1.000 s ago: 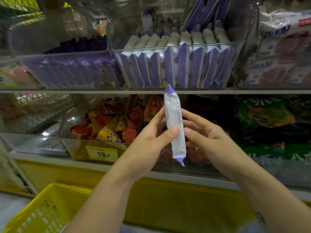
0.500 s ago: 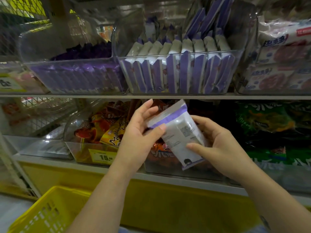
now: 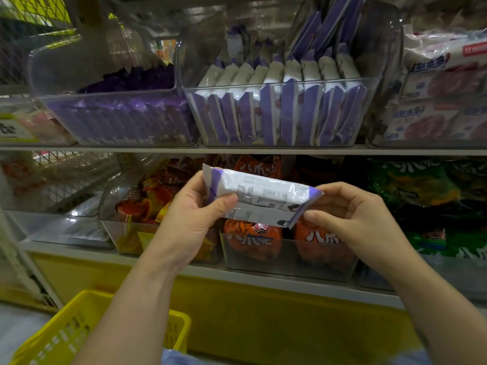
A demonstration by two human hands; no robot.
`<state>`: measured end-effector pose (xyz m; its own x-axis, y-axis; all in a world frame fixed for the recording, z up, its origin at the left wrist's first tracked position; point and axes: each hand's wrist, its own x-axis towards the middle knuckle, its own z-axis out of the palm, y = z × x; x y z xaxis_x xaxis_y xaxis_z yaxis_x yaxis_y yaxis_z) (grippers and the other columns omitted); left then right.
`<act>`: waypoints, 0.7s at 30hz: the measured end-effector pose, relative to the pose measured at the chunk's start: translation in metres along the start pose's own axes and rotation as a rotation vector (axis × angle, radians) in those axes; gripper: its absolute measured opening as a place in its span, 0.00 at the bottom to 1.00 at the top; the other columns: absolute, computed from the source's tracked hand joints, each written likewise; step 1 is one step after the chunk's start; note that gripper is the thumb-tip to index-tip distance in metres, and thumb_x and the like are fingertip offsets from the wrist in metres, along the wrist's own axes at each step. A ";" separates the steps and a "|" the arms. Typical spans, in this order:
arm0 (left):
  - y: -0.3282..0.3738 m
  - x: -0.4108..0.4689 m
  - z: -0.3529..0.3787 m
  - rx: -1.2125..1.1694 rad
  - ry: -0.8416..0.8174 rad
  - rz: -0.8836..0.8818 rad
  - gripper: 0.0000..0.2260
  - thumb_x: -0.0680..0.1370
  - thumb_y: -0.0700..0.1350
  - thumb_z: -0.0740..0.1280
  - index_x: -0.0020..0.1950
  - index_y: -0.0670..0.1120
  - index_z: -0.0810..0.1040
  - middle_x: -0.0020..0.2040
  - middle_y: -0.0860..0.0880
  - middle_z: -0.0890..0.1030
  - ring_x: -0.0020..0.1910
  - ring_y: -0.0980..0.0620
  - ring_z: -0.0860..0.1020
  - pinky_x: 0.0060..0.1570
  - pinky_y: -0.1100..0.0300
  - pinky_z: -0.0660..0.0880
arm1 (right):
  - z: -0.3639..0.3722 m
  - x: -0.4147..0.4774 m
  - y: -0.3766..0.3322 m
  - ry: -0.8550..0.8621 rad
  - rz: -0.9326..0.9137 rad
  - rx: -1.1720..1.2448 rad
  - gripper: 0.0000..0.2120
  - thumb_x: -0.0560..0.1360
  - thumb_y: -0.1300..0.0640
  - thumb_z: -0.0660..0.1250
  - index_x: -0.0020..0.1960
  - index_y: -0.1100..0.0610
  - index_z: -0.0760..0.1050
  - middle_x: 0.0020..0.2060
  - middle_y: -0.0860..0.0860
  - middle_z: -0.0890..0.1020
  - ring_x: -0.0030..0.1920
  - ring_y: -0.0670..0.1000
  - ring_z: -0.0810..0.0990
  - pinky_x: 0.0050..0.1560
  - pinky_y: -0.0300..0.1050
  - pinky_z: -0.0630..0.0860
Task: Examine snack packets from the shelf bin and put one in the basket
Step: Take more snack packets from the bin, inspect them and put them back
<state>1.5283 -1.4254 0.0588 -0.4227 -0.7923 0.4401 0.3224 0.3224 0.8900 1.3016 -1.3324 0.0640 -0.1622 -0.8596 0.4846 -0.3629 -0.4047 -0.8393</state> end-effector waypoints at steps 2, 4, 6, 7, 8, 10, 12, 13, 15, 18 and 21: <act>0.000 0.000 -0.003 -0.093 -0.016 -0.024 0.16 0.64 0.51 0.81 0.49 0.57 0.83 0.51 0.50 0.85 0.52 0.52 0.83 0.45 0.61 0.79 | 0.001 0.000 0.000 0.034 0.011 0.078 0.08 0.66 0.59 0.73 0.44 0.52 0.80 0.40 0.46 0.87 0.43 0.45 0.85 0.42 0.35 0.80; 0.000 0.000 -0.003 -0.134 -0.025 -0.050 0.20 0.59 0.55 0.82 0.49 0.55 0.84 0.51 0.50 0.85 0.51 0.52 0.83 0.44 0.61 0.80 | 0.003 -0.001 -0.001 0.060 0.012 0.091 0.05 0.65 0.55 0.72 0.41 0.51 0.81 0.38 0.46 0.86 0.41 0.45 0.85 0.41 0.35 0.80; -0.001 0.000 -0.003 -0.164 -0.026 -0.067 0.22 0.58 0.54 0.83 0.49 0.54 0.84 0.51 0.50 0.85 0.52 0.52 0.83 0.45 0.60 0.80 | 0.004 -0.002 -0.002 0.084 0.009 0.085 0.02 0.67 0.55 0.72 0.39 0.49 0.82 0.38 0.47 0.86 0.41 0.47 0.85 0.41 0.38 0.81; -0.002 0.000 -0.003 -0.181 -0.025 -0.072 0.22 0.58 0.54 0.83 0.49 0.54 0.85 0.52 0.49 0.85 0.53 0.51 0.83 0.46 0.60 0.80 | 0.004 -0.002 -0.002 0.092 0.005 0.082 0.01 0.68 0.54 0.71 0.39 0.49 0.81 0.38 0.47 0.86 0.41 0.47 0.85 0.42 0.40 0.82; -0.002 0.000 -0.003 -0.194 -0.022 -0.075 0.22 0.58 0.53 0.83 0.49 0.53 0.85 0.52 0.49 0.85 0.53 0.51 0.83 0.46 0.59 0.80 | 0.005 -0.003 -0.003 0.091 0.000 0.081 0.02 0.69 0.54 0.70 0.39 0.48 0.81 0.39 0.47 0.86 0.42 0.47 0.85 0.43 0.40 0.82; -0.003 0.000 -0.004 -0.207 -0.014 -0.082 0.22 0.58 0.53 0.84 0.49 0.54 0.85 0.52 0.49 0.85 0.53 0.51 0.83 0.46 0.59 0.80 | 0.005 -0.004 -0.003 0.062 -0.010 0.057 0.04 0.72 0.55 0.69 0.40 0.48 0.79 0.40 0.47 0.86 0.43 0.46 0.85 0.44 0.39 0.81; -0.003 0.000 -0.004 -0.209 -0.006 -0.099 0.22 0.58 0.54 0.83 0.49 0.54 0.85 0.52 0.50 0.85 0.54 0.51 0.83 0.46 0.58 0.80 | 0.006 -0.005 -0.004 0.016 -0.009 0.021 0.08 0.76 0.58 0.66 0.40 0.49 0.77 0.40 0.46 0.85 0.43 0.45 0.84 0.42 0.37 0.81; -0.003 0.000 -0.004 -0.211 0.002 -0.112 0.20 0.60 0.53 0.83 0.50 0.54 0.85 0.52 0.50 0.85 0.53 0.51 0.83 0.46 0.57 0.80 | 0.006 -0.006 -0.004 -0.003 -0.001 0.021 0.09 0.78 0.58 0.64 0.40 0.49 0.76 0.41 0.46 0.85 0.43 0.45 0.84 0.41 0.37 0.80; -0.005 0.000 -0.001 -0.194 0.032 -0.139 0.13 0.67 0.51 0.78 0.50 0.55 0.84 0.52 0.51 0.85 0.53 0.52 0.83 0.45 0.55 0.81 | 0.007 -0.007 -0.003 -0.026 0.023 0.045 0.12 0.81 0.59 0.61 0.39 0.50 0.74 0.42 0.47 0.85 0.44 0.46 0.84 0.39 0.38 0.80; -0.010 0.001 0.010 -0.132 0.094 -0.149 0.10 0.69 0.50 0.72 0.49 0.56 0.83 0.50 0.52 0.85 0.50 0.54 0.83 0.42 0.56 0.81 | 0.010 -0.006 -0.003 -0.030 0.068 0.158 0.11 0.77 0.55 0.60 0.36 0.48 0.72 0.42 0.50 0.84 0.44 0.49 0.84 0.38 0.43 0.80; -0.011 0.001 0.018 -0.086 0.103 -0.139 0.15 0.67 0.53 0.72 0.53 0.54 0.81 0.49 0.53 0.85 0.49 0.54 0.84 0.40 0.59 0.80 | 0.009 -0.005 -0.005 -0.010 0.063 0.287 0.05 0.73 0.48 0.64 0.43 0.50 0.73 0.38 0.48 0.84 0.41 0.48 0.83 0.38 0.43 0.80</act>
<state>1.5088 -1.4203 0.0516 -0.3807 -0.8764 0.2949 0.3402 0.1638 0.9260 1.3130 -1.3290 0.0639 -0.1662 -0.8883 0.4282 -0.0775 -0.4211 -0.9037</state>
